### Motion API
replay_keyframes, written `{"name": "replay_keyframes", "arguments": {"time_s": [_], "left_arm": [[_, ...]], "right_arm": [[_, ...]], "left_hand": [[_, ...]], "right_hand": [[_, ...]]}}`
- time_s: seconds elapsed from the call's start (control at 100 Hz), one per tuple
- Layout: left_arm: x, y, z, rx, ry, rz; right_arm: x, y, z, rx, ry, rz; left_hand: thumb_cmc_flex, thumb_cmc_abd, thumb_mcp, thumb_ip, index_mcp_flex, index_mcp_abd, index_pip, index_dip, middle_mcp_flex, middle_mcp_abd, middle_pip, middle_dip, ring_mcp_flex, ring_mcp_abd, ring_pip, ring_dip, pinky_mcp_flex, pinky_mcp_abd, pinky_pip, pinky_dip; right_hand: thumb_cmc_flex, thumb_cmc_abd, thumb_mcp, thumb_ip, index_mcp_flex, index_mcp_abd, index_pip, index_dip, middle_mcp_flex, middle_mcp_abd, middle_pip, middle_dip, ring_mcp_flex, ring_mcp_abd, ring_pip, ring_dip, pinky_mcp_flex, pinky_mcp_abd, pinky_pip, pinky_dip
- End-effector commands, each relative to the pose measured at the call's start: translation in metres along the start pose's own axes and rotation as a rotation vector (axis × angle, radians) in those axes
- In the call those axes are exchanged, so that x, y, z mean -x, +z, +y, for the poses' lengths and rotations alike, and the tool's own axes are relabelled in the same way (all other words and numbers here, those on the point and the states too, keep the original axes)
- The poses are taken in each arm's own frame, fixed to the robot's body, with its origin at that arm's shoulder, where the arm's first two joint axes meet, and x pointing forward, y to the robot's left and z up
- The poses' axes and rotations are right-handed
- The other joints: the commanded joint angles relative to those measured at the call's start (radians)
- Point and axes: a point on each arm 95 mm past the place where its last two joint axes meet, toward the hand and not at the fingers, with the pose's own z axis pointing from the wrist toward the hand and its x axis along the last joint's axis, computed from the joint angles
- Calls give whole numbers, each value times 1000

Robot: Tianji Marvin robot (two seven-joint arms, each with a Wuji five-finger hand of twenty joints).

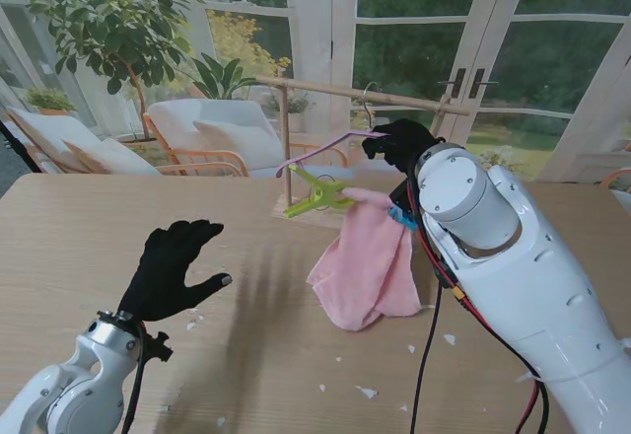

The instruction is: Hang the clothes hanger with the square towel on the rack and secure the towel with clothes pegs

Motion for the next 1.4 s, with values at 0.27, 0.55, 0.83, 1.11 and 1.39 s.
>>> {"name": "replay_keyframes", "arguments": {"time_s": [0.27,0.55,0.83,1.11,1.39], "left_arm": [[5,-3,8,34,11,-20],[5,-2,10,47,20,-17],[5,-3,11,49,23,-18],[6,-3,10,45,24,-21],[6,-3,11,46,25,-26]], "right_arm": [[4,12,3,-30,58,-44],[9,19,-3,-51,74,-77],[14,23,-12,-61,79,-98],[15,26,-16,-38,80,-100],[17,27,-18,-30,70,-86]], "left_hand": [[6,15,-9,36,-30,-22,-4,-14,-35,-4,-12,-7,-44,-28,-19,8,-26,-45,-34,14],[-2,6,12,32,-26,-21,0,-15,-35,-6,-10,-6,-43,-27,-18,8,-26,-43,-34,14],[-6,4,22,29,-23,-21,2,-15,-31,-5,-9,-5,-44,-28,-18,8,-26,-45,-35,14],[-3,-3,31,28,-19,-19,4,-15,-28,-5,-7,-4,-40,-28,-17,9,-24,-44,-34,14],[-4,-15,50,26,-17,-18,7,-14,-26,-5,-2,-2,-37,-27,-15,10,-20,-42,-32,15]], "right_hand": [[-106,63,-264,-136,283,123,209,18,75,7,52,-3,29,-7,148,25,51,-98,197,1075],[-106,62,-268,-137,278,126,206,17,75,11,49,-4,29,-3,145,21,51,-93,197,1071],[-119,53,-284,-146,245,133,166,-9,41,45,7,-14,30,11,130,-60,48,-87,197,958],[-133,13,-271,-162,24,222,-50,-260,-219,166,-217,-257,-69,217,-213,-404,-168,82,28,562],[-156,-36,-267,-155,-204,278,-354,-508,-493,236,-700,-732,-411,261,-807,-628,-585,178,-439,559]]}}
